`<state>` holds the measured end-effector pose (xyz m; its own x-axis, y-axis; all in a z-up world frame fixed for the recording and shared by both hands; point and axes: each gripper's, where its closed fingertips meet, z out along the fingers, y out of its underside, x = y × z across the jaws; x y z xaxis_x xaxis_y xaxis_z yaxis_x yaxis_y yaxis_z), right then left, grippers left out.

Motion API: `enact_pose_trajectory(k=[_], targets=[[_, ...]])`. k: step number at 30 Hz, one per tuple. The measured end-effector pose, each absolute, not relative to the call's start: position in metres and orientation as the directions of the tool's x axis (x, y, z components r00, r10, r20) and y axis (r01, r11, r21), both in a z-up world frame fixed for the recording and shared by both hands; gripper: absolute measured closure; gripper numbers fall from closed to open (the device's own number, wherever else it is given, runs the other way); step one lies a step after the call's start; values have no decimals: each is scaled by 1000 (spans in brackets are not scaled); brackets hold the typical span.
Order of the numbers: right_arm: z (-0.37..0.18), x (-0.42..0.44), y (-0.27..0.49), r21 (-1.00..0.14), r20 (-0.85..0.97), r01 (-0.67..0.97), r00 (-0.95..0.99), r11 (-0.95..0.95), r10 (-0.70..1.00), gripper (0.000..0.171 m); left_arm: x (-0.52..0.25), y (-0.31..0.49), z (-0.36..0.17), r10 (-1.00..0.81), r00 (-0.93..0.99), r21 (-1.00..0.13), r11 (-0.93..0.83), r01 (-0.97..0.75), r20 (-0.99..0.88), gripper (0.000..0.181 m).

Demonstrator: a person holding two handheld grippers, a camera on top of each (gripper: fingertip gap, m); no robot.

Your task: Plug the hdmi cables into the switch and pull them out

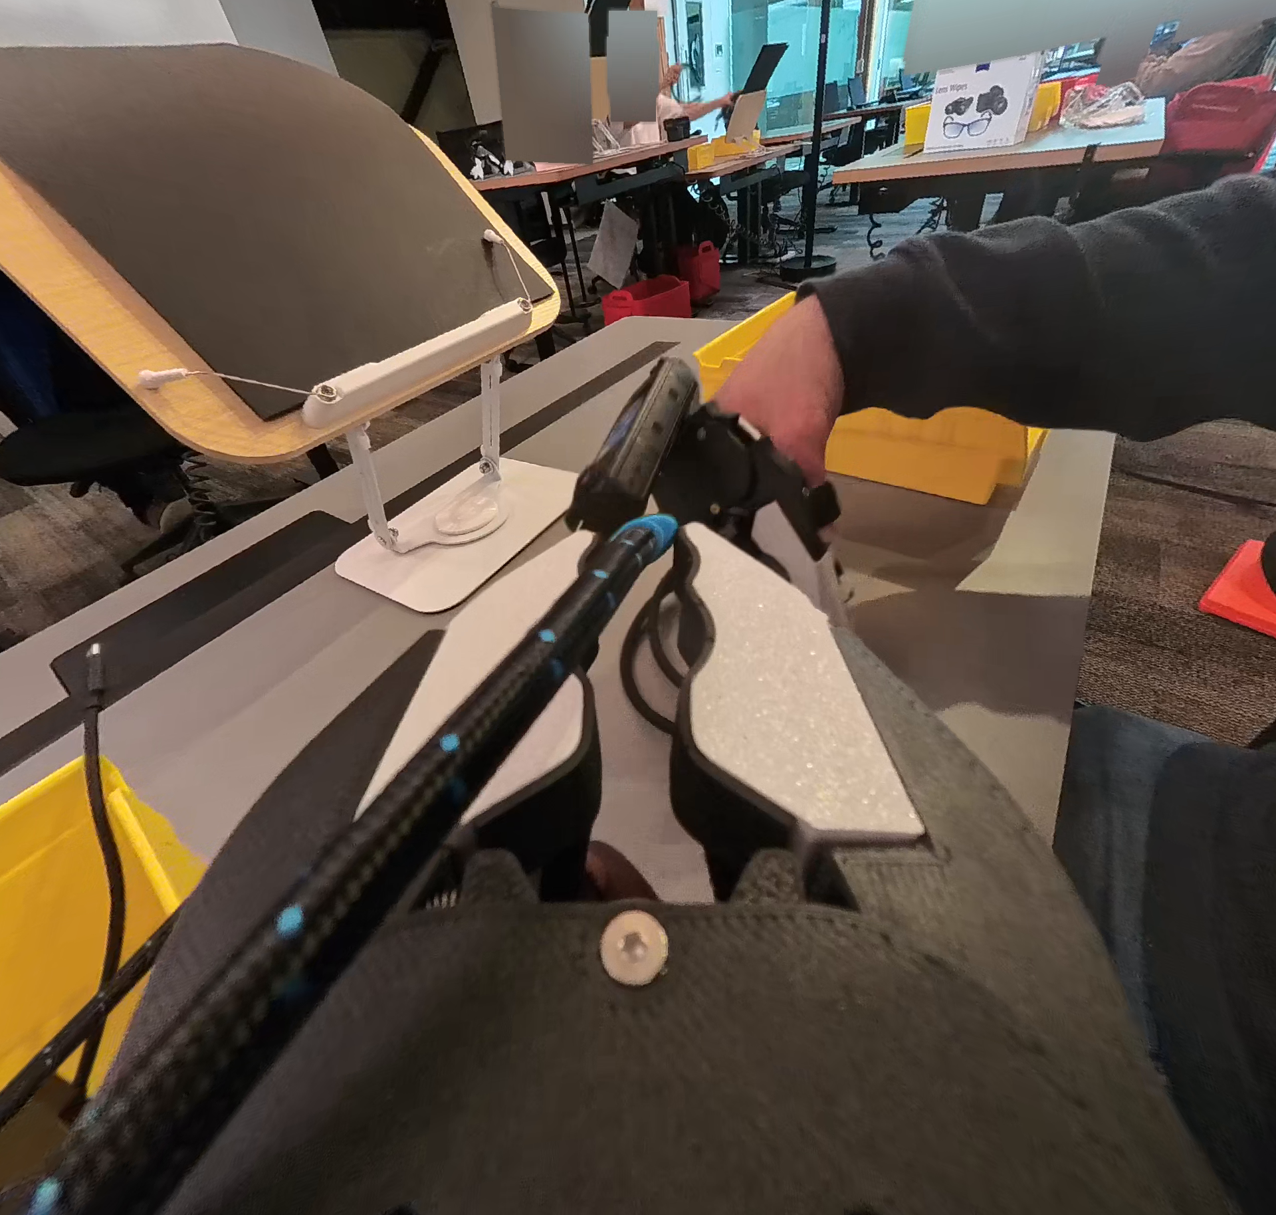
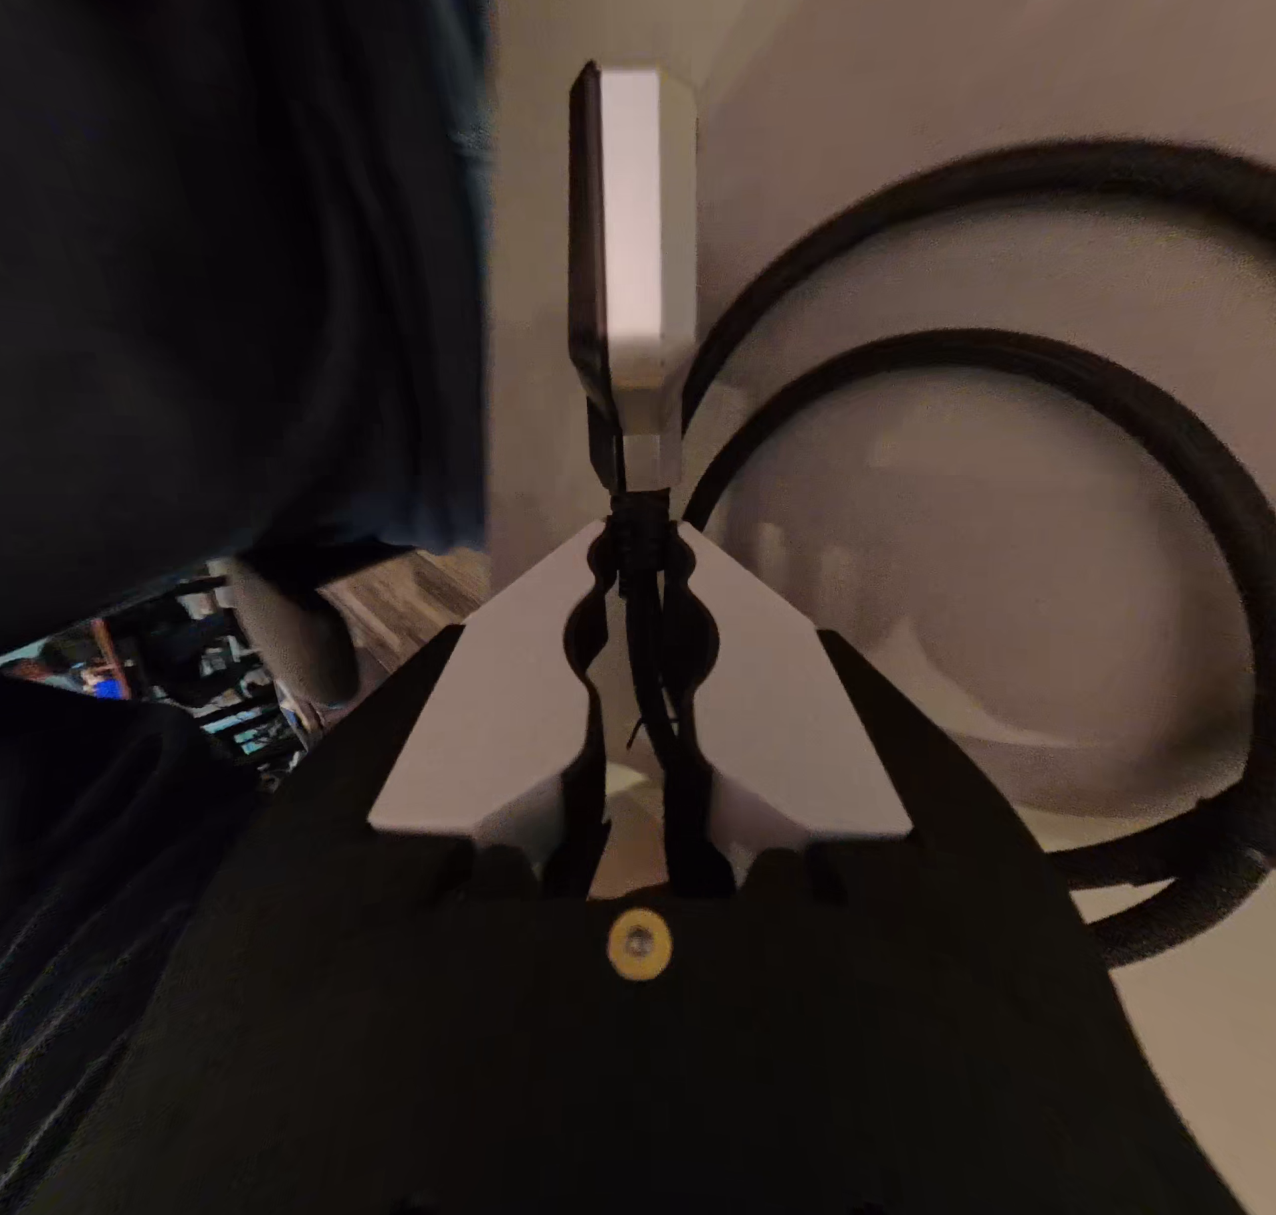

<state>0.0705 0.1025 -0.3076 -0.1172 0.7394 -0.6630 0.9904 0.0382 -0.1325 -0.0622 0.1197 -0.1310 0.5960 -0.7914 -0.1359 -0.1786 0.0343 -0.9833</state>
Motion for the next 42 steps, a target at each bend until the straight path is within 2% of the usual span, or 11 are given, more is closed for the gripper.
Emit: enact_pose_trajectory(k=[7,9,10,14,18,22,25,29,35,38,42], targets=[[-325,52,125,-185,-417,980,-151,79,896,156,-58,119,-135,-799,587,-982,31,-184,-135,164],[-323,47,133,-225,-336,972,-141,66,931,144,-59,119,-136,-799,587,-983,27,-181,-130,164],[-320,44,139,-256,-283,965,-136,61,949,123,-59,119,-136,-799,587,-983,26,-181,-129,163],[-304,43,160,-332,-108,943,-75,35,991,100,-58,119,-137,-799,587,-983,25,-180,-128,164],[-259,33,167,-527,-9,850,2,-6,1000,102,-56,119,-137,-800,585,-983,30,-182,-132,164],[-177,-1,128,-814,-359,519,-100,-259,928,112,-51,115,-132,-807,568,-982,73,-175,-161,164],[-136,-13,111,-765,-637,343,-276,-545,720,127,-44,106,-125,-805,541,-967,157,-200,-243,163],[-134,-26,89,-652,-754,346,-385,-674,532,128,-32,93,-126,-771,491,-910,286,-300,-405,166],[-133,-37,77,-542,-804,312,-462,-780,374,130,-21,89,-140,-760,452,-877,332,-347,-467,167],[-131,-36,77,-506,-800,280,-506,-816,322,142,-18,85,-138,-746,428,-853,377,-361,-511,168],[-131,-34,76,-538,-780,255,-512,-803,360,152,-17,81,-139,-728,408,-827,409,-385,-551,166]])
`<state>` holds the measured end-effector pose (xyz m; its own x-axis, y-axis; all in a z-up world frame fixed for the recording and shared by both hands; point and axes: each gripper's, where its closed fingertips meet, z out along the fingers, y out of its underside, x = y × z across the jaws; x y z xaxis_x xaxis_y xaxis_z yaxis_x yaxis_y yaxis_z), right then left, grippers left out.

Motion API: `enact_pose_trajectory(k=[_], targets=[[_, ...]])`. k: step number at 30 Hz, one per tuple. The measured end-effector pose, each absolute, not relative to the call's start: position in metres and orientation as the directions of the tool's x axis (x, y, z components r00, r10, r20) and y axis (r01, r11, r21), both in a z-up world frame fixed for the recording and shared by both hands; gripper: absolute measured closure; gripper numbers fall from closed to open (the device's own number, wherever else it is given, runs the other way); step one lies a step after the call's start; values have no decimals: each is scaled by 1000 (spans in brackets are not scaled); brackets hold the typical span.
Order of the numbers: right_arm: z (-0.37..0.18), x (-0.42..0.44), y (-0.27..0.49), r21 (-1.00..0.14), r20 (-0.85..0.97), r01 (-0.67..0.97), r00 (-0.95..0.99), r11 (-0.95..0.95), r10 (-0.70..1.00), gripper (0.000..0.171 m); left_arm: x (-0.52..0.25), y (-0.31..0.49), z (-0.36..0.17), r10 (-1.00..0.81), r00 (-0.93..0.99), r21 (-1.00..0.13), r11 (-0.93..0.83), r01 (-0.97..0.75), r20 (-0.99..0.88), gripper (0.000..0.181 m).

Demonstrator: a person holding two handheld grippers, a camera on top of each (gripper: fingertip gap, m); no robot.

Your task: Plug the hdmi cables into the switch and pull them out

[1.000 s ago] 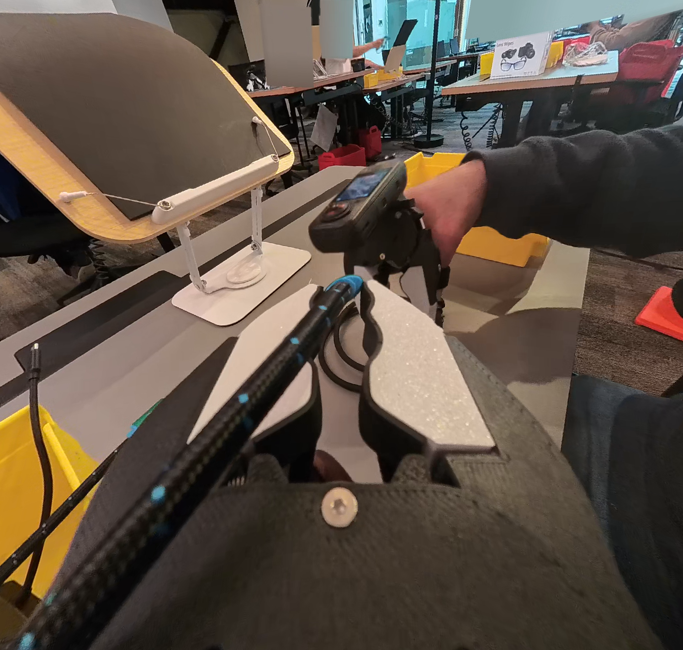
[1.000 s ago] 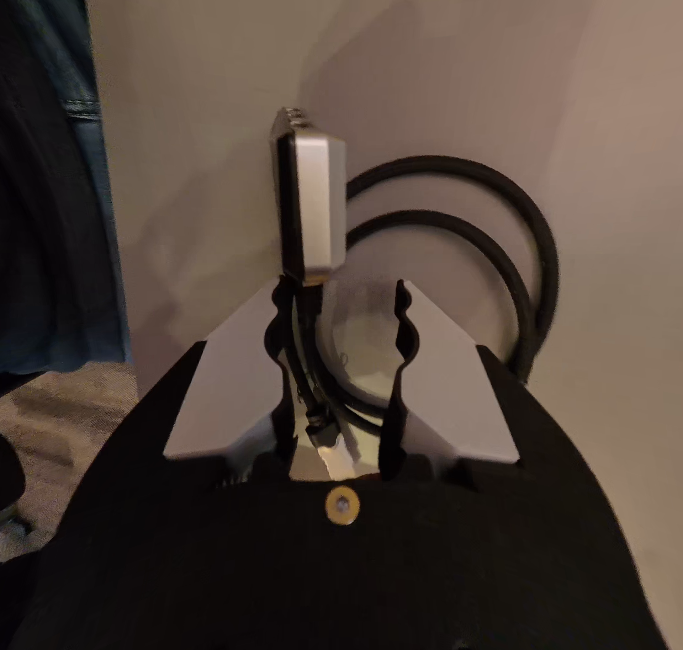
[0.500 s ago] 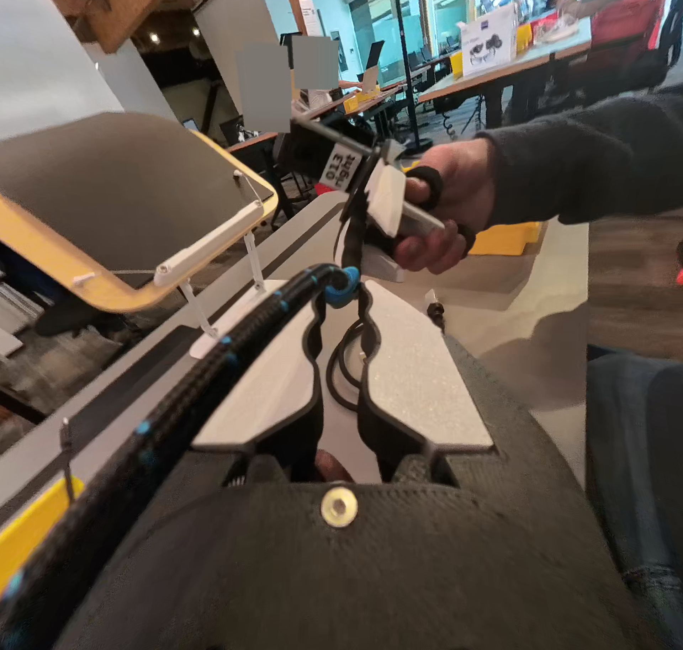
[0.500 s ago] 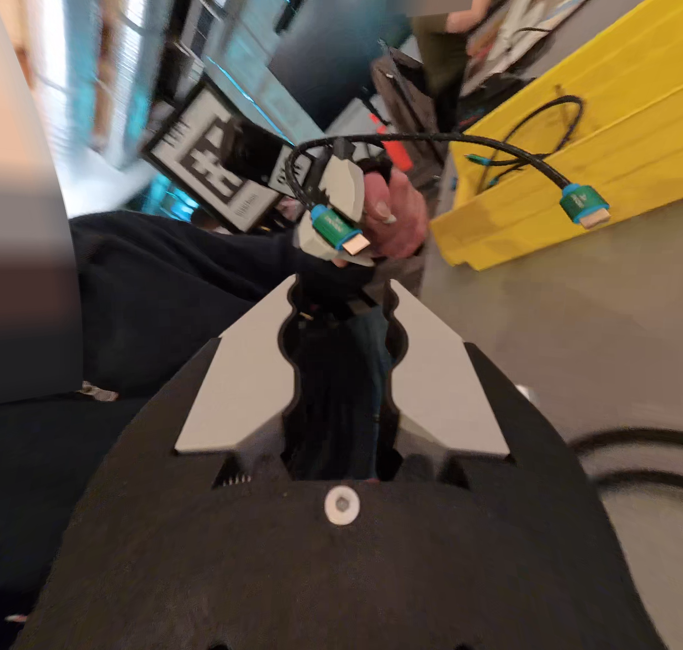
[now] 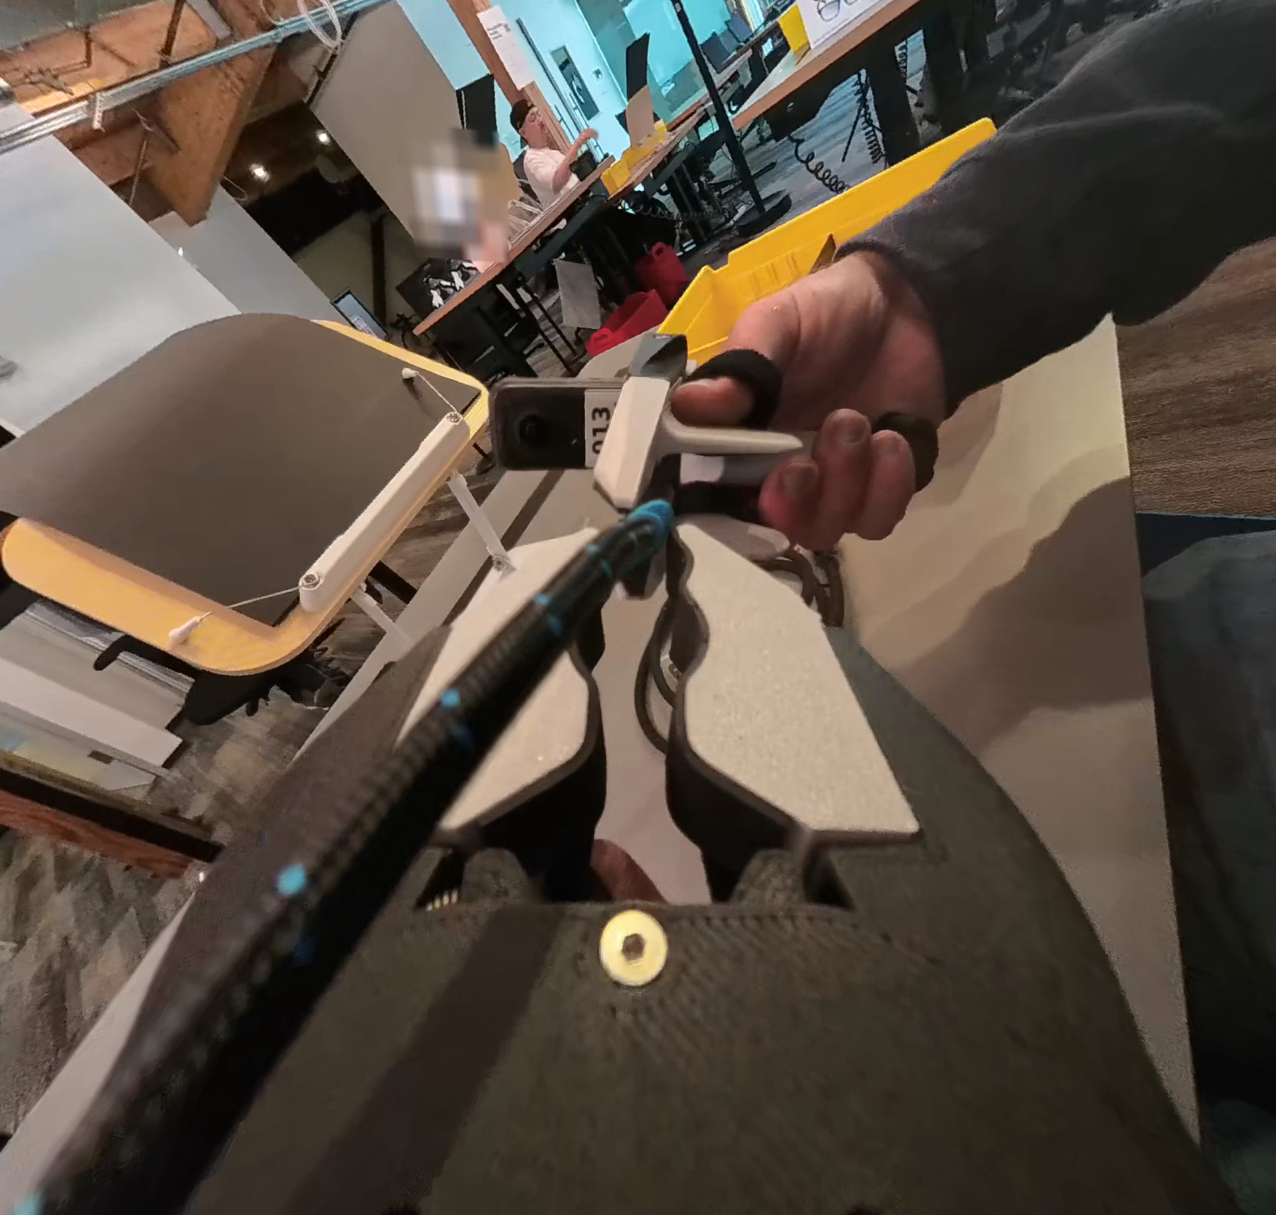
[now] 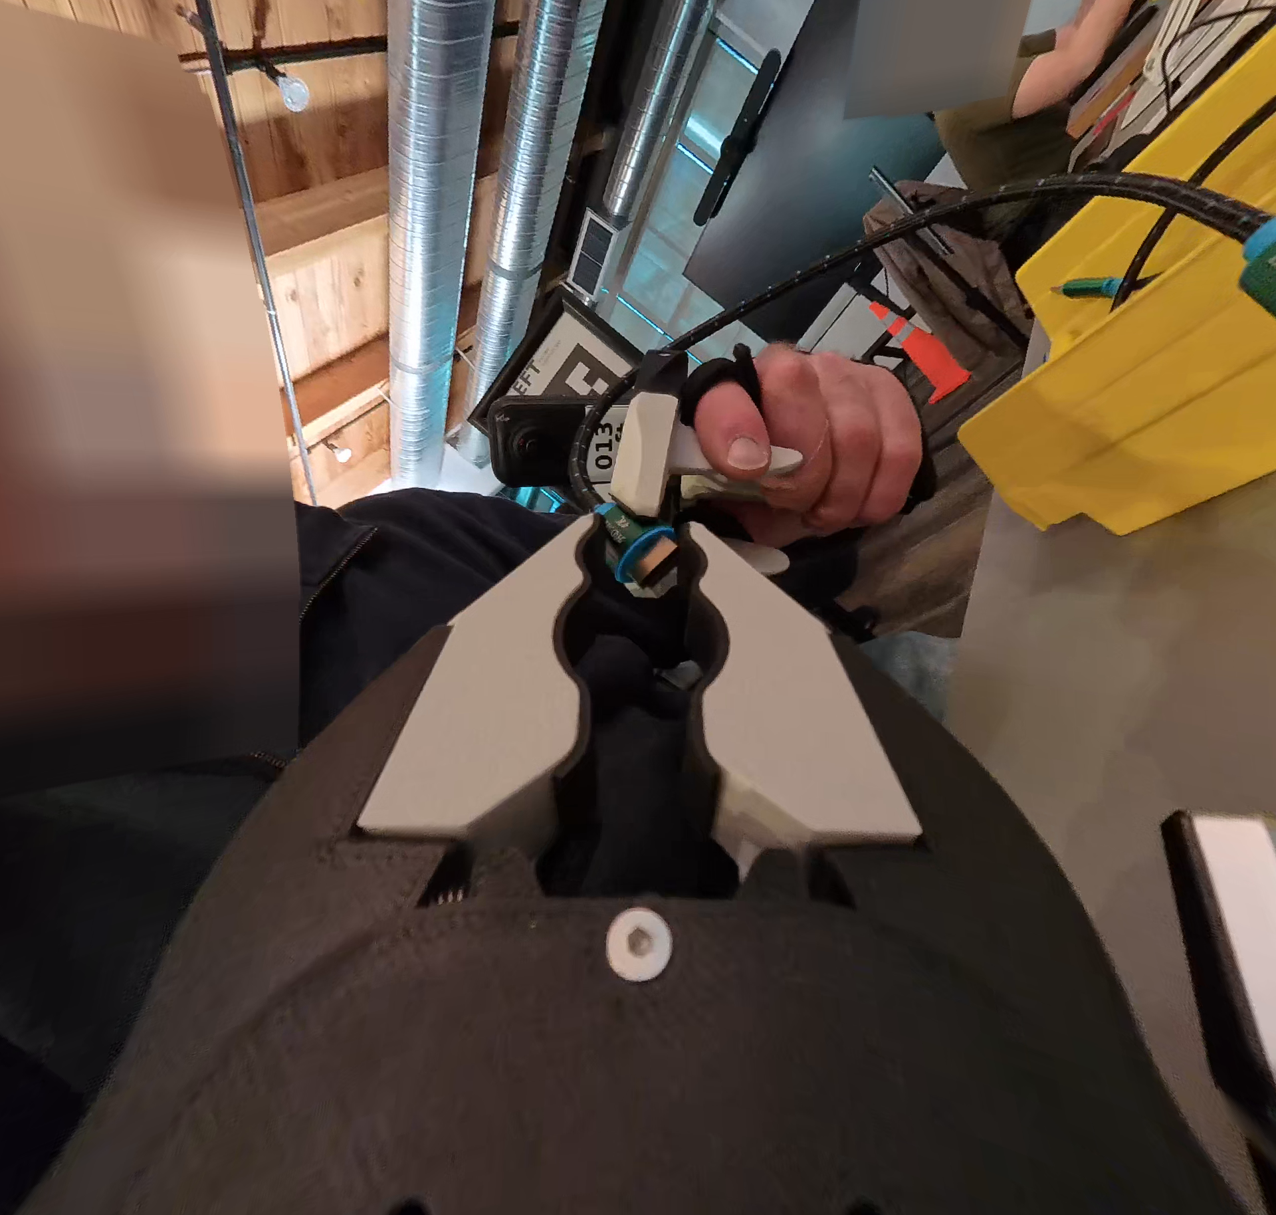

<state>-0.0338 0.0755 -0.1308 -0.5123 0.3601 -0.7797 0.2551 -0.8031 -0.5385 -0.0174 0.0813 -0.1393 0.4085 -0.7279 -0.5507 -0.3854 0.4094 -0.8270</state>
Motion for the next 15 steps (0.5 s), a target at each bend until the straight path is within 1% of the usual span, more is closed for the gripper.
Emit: enact_pose_trajectory(k=[2,5,11,15], targets=[[-126,-33,77,-579,-752,209,-512,-788,416,156,-19,83,-137,-725,425,-834,402,-378,-542,166],[-123,-34,80,-634,-716,151,-487,-759,501,158,-21,87,-137,-742,455,-864,356,-356,-493,162],[-123,-35,82,-725,-641,69,-431,-685,635,160,-15,87,-131,-828,492,-961,194,-199,-269,151],[-122,-34,79,-768,-595,38,-413,-639,690,160,-14,87,-130,-833,502,-970,165,-177,-233,155]])
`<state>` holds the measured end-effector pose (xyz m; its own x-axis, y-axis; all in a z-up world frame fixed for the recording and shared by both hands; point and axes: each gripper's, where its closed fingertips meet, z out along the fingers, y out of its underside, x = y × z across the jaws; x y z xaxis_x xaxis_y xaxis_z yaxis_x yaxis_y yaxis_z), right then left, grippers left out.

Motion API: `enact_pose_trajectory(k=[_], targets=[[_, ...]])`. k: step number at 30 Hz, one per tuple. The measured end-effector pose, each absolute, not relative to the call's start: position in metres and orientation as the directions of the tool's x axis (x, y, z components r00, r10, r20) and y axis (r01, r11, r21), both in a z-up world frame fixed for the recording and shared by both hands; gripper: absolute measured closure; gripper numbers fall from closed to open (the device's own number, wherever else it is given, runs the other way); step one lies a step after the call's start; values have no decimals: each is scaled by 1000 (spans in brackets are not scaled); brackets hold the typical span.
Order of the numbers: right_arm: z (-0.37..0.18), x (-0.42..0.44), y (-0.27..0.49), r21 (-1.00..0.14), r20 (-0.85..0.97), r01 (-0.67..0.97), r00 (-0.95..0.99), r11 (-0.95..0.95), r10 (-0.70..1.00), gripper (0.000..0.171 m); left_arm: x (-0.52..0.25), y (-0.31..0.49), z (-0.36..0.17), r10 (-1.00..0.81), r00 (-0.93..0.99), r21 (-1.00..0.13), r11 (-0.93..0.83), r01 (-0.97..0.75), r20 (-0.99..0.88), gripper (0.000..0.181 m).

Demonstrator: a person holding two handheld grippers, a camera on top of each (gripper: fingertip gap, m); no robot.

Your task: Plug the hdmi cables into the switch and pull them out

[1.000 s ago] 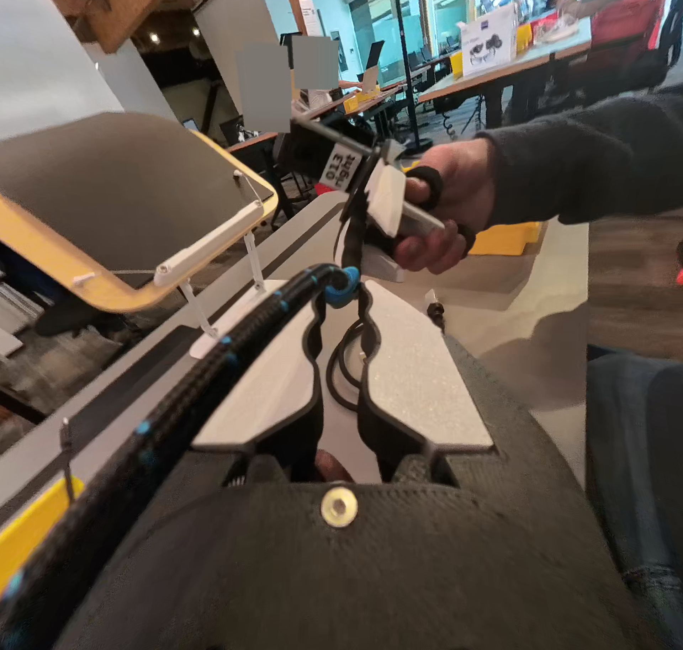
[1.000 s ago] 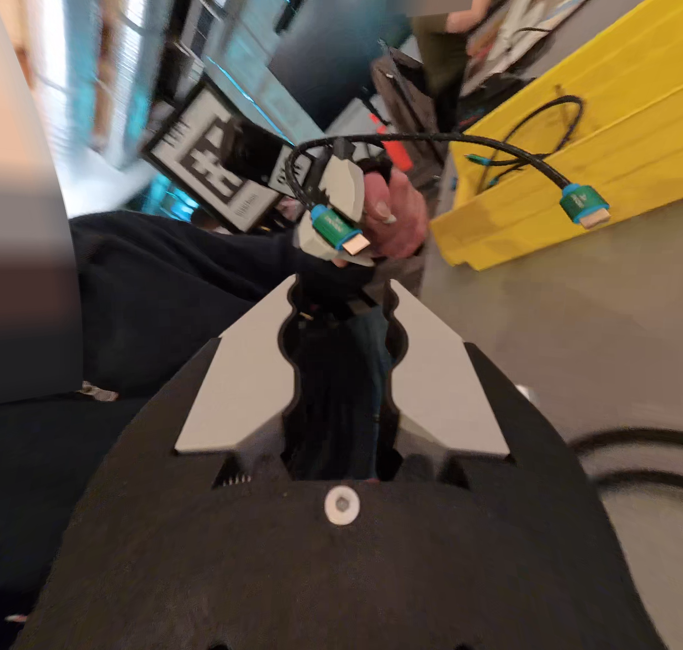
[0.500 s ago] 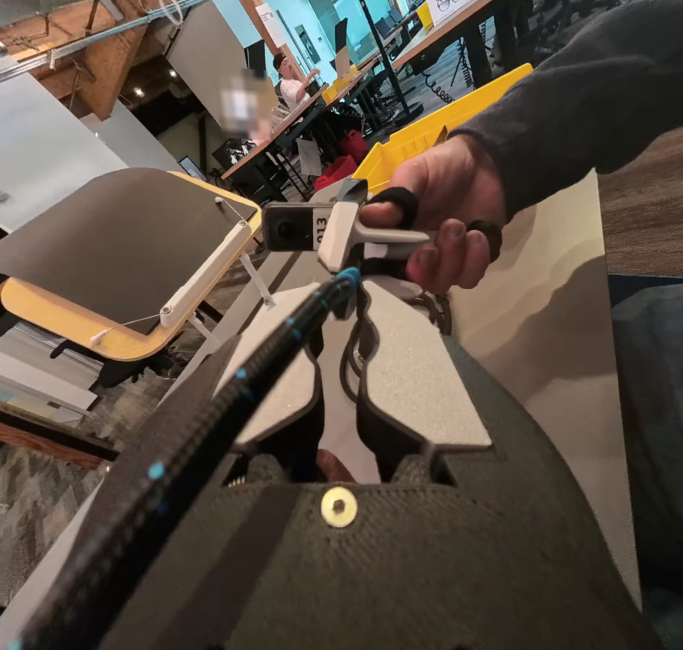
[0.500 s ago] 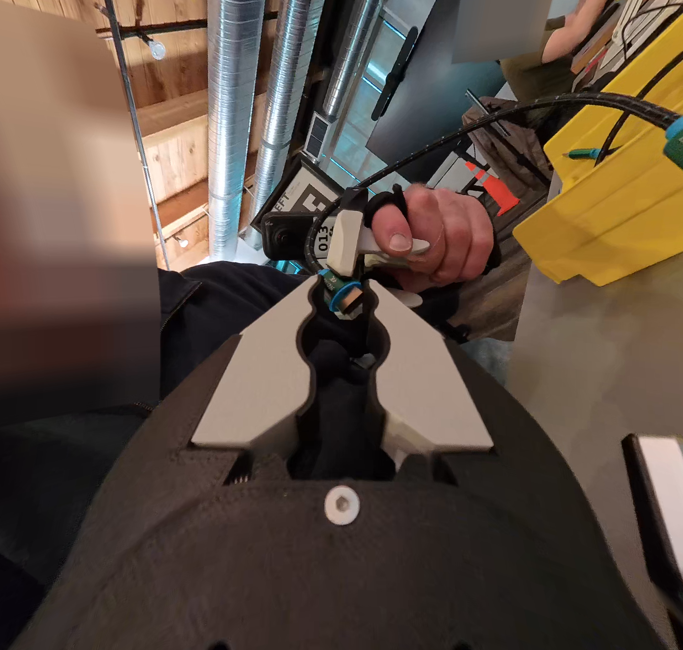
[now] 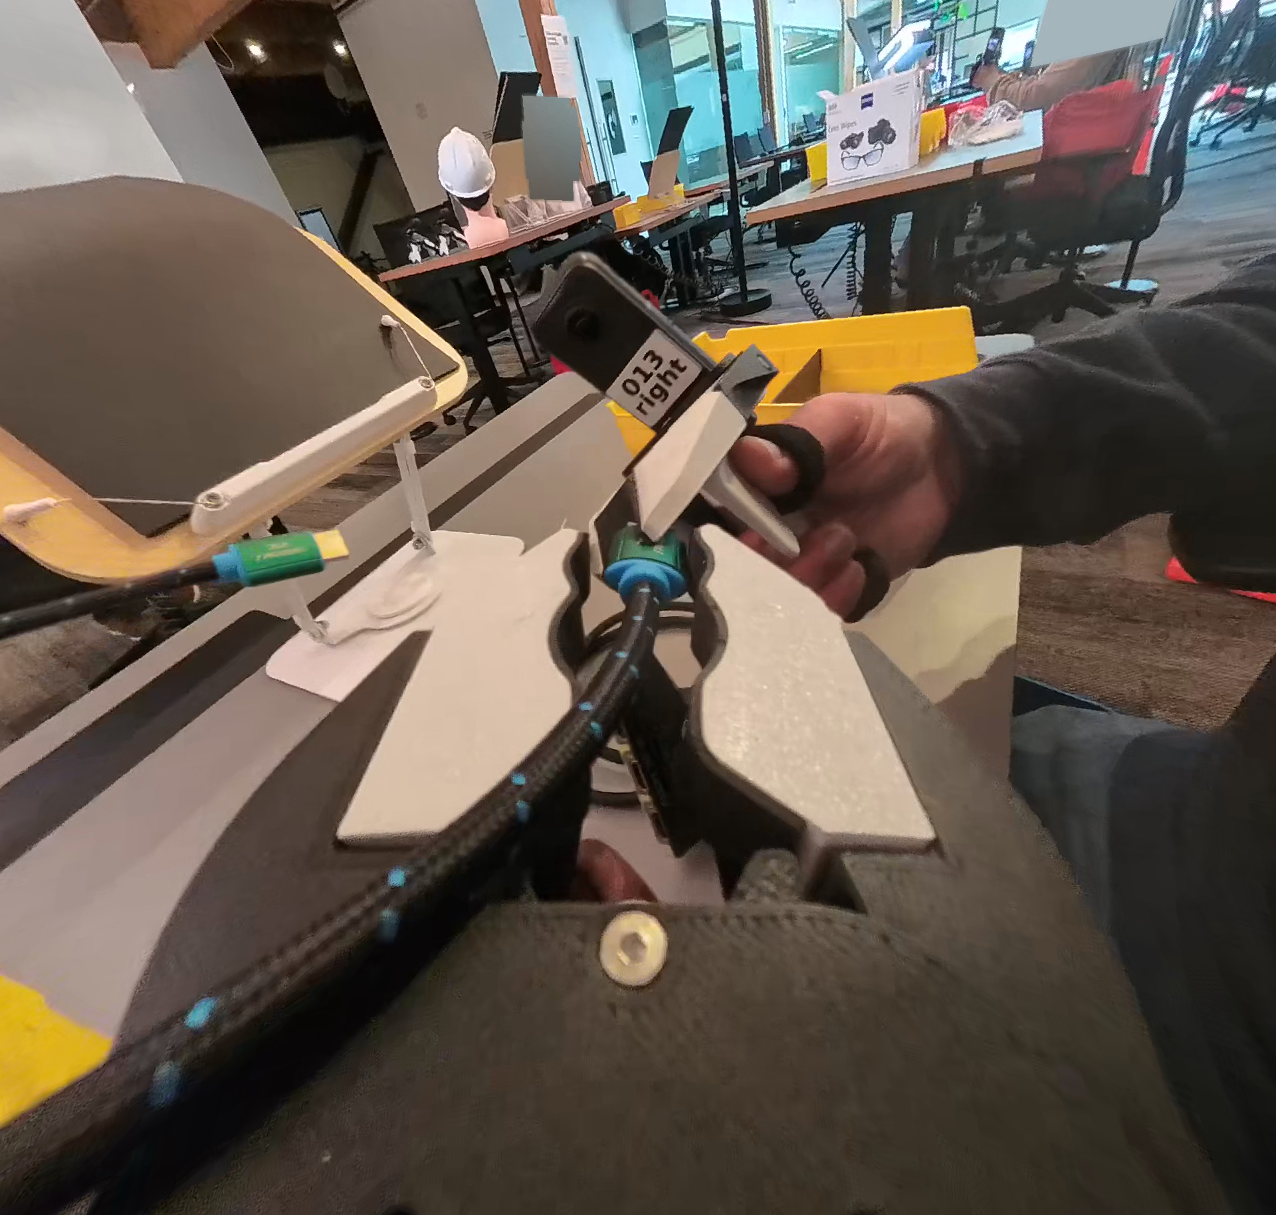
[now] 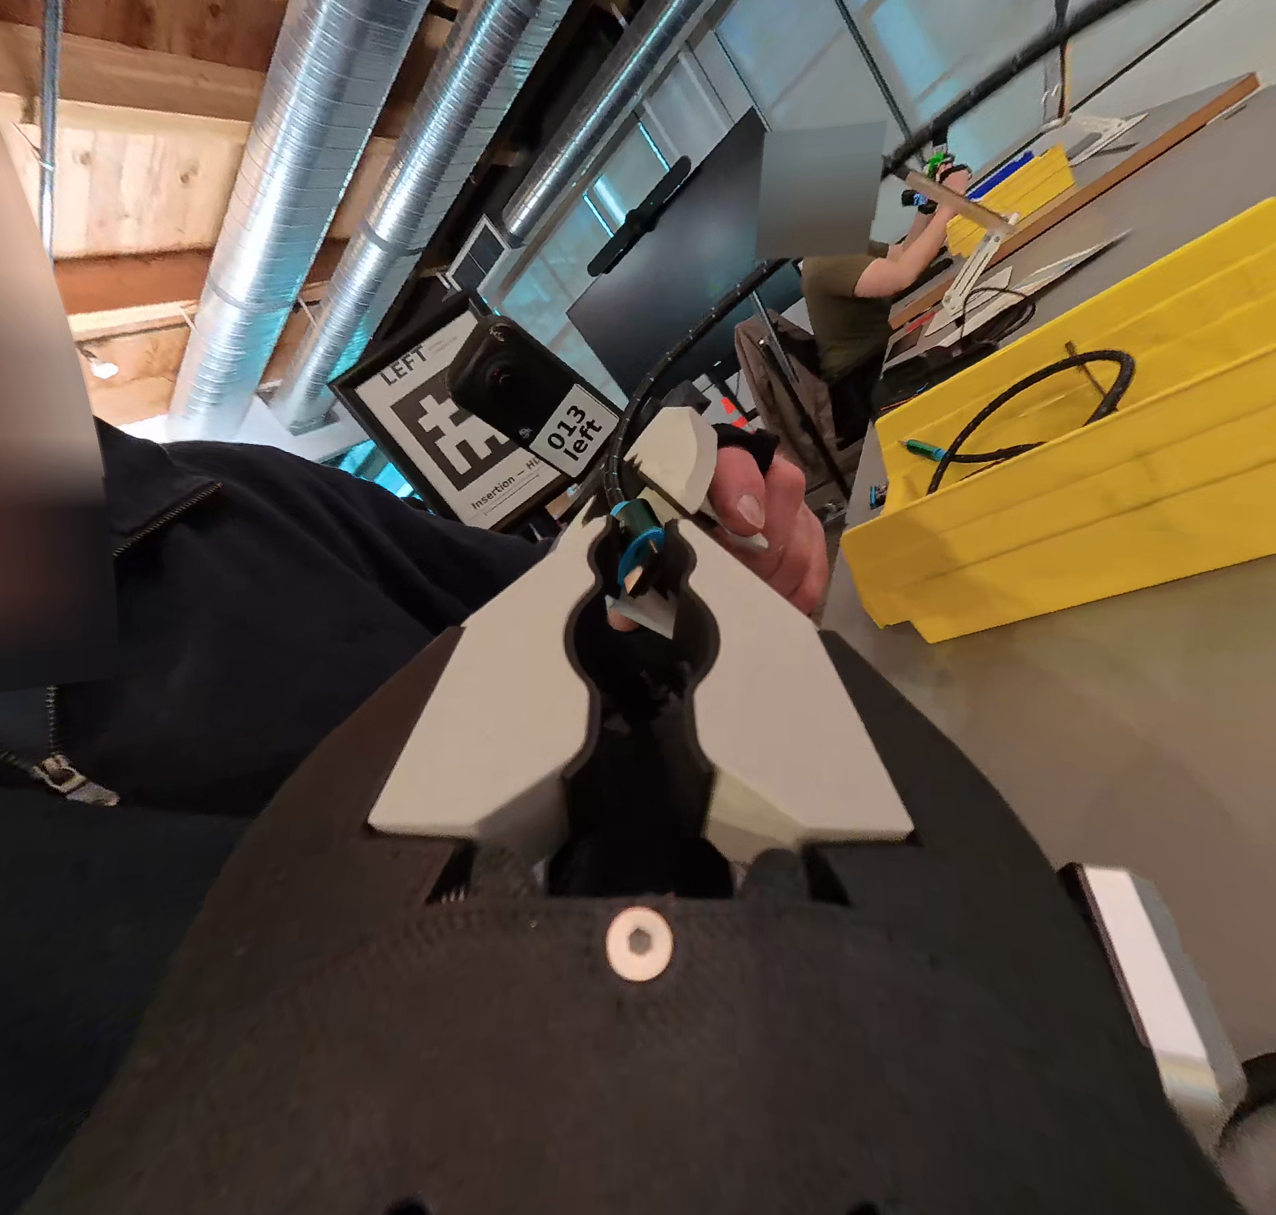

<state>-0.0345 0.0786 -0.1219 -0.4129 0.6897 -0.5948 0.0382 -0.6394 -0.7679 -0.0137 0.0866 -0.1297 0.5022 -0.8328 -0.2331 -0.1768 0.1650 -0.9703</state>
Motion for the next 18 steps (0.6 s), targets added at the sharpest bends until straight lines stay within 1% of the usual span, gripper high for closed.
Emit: enact_pose_trajectory(k=[6,13,18], targets=[[-123,-32,78,-794,-574,42,-380,-606,726,160,-11,87,-131,-833,506,-973,158,-166,-221,156],[-125,-33,81,-782,-601,40,-313,-622,735,158,-11,88,-131,-810,523,-963,189,-195,-265,159],[-122,-33,81,-836,-531,13,-267,-548,804,157,-10,87,-129,-819,518,-968,178,-177,-245,159]])
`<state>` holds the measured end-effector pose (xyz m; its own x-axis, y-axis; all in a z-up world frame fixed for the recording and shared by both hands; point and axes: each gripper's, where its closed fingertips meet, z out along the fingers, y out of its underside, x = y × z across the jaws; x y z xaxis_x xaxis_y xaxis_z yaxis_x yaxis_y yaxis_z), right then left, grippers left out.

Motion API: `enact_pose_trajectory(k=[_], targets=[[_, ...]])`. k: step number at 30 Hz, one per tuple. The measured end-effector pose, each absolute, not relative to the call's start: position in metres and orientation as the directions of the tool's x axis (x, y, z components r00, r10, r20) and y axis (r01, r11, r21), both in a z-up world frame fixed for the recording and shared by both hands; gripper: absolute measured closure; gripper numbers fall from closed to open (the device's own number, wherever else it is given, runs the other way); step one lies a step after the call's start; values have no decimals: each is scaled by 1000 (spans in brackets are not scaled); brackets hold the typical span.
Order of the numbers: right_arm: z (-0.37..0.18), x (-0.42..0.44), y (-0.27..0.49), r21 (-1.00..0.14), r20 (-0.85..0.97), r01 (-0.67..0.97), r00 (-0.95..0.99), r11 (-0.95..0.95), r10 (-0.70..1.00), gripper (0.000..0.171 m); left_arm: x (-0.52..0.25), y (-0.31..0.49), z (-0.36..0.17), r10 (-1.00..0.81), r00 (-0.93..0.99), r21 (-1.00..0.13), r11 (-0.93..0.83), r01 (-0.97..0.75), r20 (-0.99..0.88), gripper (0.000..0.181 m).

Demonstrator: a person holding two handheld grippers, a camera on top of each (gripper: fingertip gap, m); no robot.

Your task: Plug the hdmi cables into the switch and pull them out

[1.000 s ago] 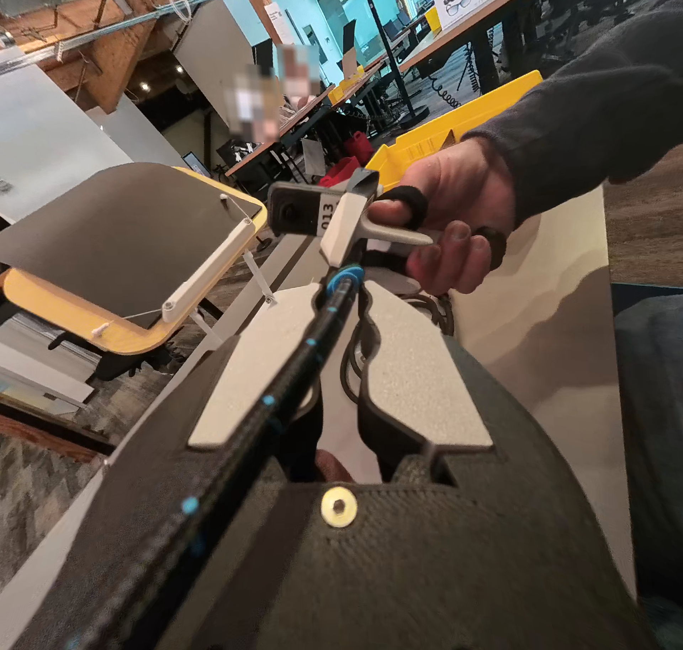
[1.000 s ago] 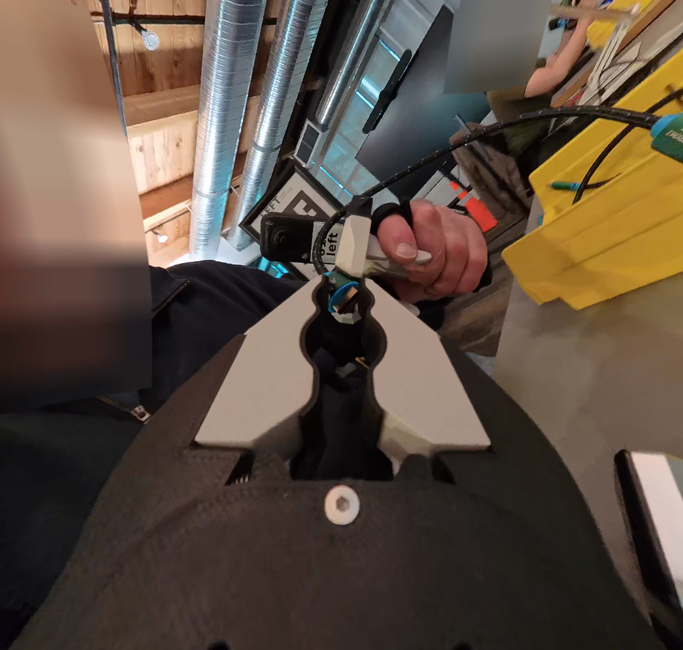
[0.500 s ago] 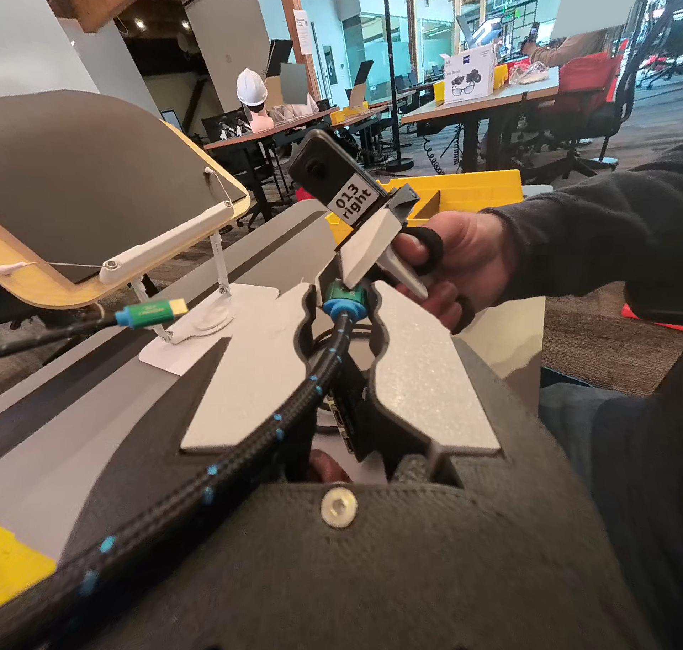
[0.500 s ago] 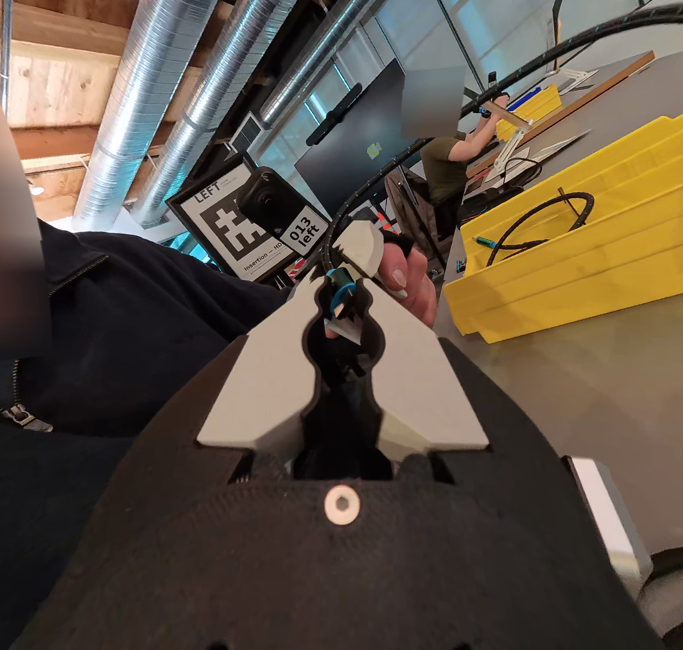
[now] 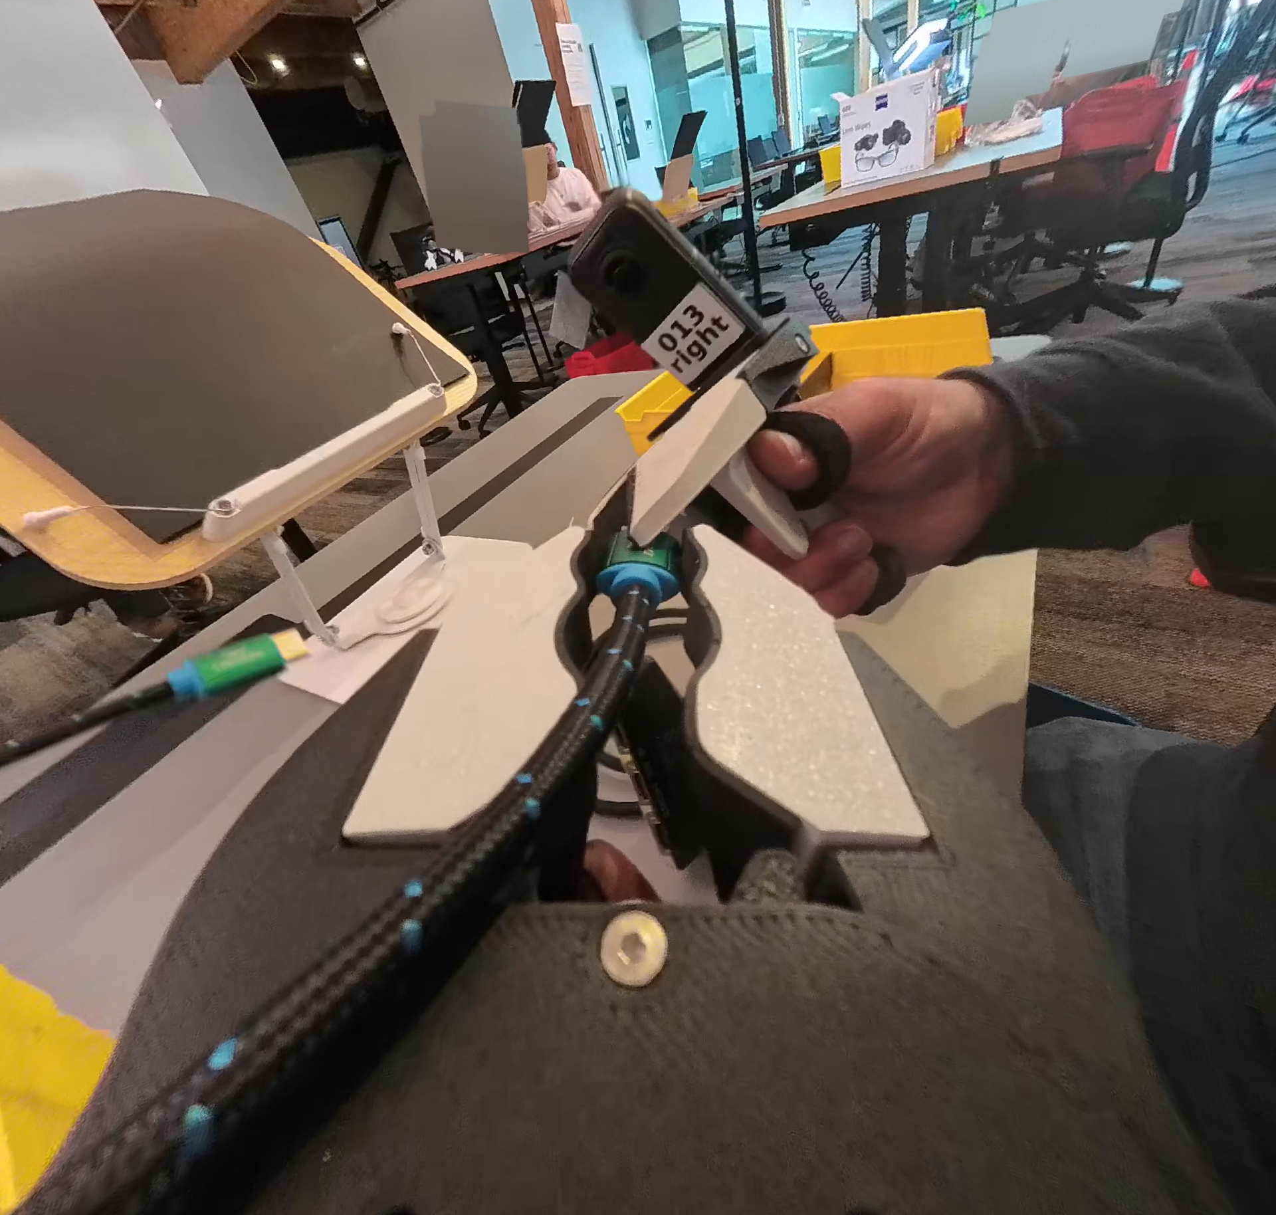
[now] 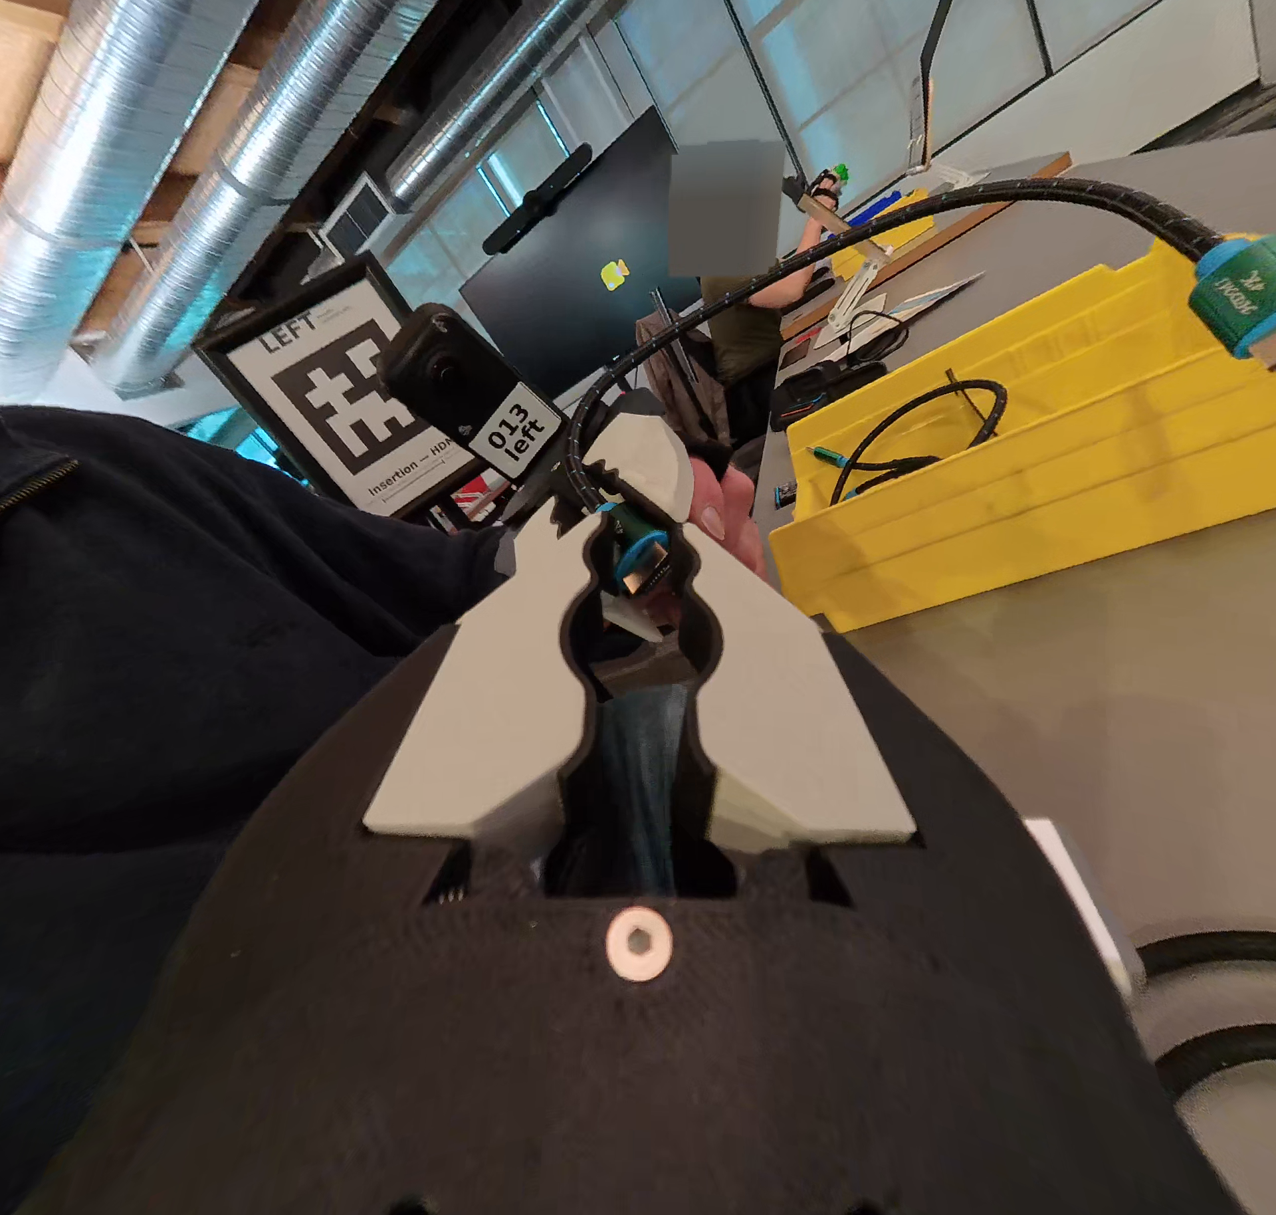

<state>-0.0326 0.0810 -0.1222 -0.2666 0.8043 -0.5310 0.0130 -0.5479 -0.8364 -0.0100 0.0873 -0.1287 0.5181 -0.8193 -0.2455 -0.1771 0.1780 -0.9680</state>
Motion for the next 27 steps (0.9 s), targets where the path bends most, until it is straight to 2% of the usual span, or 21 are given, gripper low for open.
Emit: enact_pose_trajectory(k=[4,9,27], targets=[[-119,-32,81,-888,-445,-15,-230,-460,866,158,-10,87,-125,-846,513,-988,99,-115,-144,157],[-118,-31,81,-895,-431,-13,-225,-445,874,158,-9,86,-123,-853,509,-993,77,-90,-112,157],[-121,-28,87,-815,-563,-7,-228,-579,795,157,-10,86,-126,-805,533,-963,179,-201,-261,160]])
